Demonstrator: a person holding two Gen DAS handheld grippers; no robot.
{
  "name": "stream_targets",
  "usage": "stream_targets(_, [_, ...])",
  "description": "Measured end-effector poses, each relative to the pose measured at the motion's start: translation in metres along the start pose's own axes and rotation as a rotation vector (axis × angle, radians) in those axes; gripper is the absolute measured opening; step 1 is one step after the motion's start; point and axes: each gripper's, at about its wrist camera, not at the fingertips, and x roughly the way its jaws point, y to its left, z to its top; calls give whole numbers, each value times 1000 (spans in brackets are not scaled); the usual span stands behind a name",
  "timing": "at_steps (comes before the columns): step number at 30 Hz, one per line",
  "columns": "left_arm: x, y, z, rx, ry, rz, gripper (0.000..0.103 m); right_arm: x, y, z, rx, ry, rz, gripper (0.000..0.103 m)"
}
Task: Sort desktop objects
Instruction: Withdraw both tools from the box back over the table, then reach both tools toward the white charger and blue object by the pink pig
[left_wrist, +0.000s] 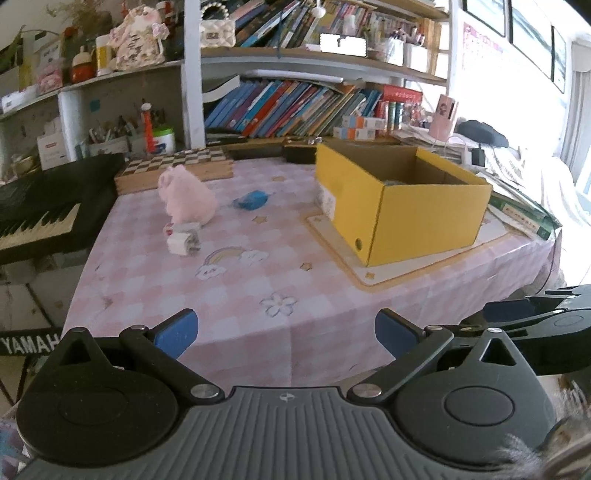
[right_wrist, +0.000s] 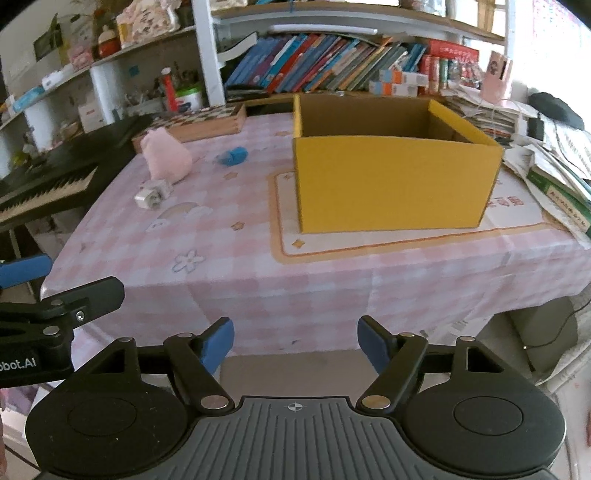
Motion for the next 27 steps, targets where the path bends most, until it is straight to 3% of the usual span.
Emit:
stream_targets(3, [-2, 8, -3, -11, 8, 16, 103, 1, 9, -1, -19, 4, 10, 81])
stream_targets(27, [-20, 66, -11, -85, -17, 112, 103, 10, 72, 11, -133, -16, 95, 82])
